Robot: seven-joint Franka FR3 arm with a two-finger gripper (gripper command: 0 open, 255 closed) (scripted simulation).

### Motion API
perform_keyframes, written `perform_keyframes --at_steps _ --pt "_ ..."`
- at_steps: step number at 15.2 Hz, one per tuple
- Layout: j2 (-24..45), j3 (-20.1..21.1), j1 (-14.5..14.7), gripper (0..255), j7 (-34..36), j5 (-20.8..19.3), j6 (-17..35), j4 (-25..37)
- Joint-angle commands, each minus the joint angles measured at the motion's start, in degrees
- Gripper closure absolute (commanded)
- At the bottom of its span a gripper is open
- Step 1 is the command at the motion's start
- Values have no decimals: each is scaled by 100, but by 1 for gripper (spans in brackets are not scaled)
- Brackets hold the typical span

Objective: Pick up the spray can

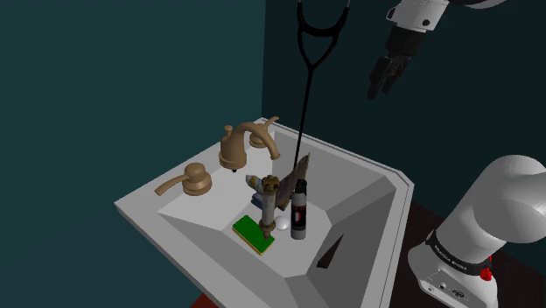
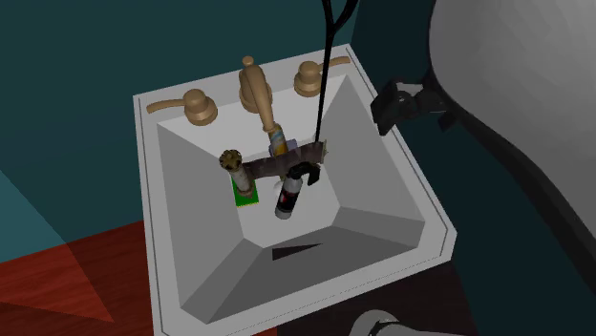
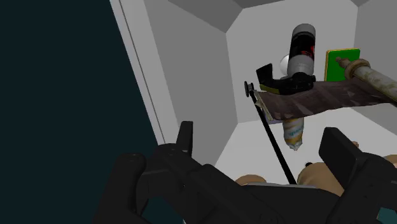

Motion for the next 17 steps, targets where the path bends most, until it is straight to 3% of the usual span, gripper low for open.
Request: perform_keyframes --at_steps 1,9,17 --pt "0 0 0 0 0 0 0 0" --pt "-350 1081 115 0 1187 120 1717 -1566" --pt "339 2480 44 0 2683 71 3642 -2439"
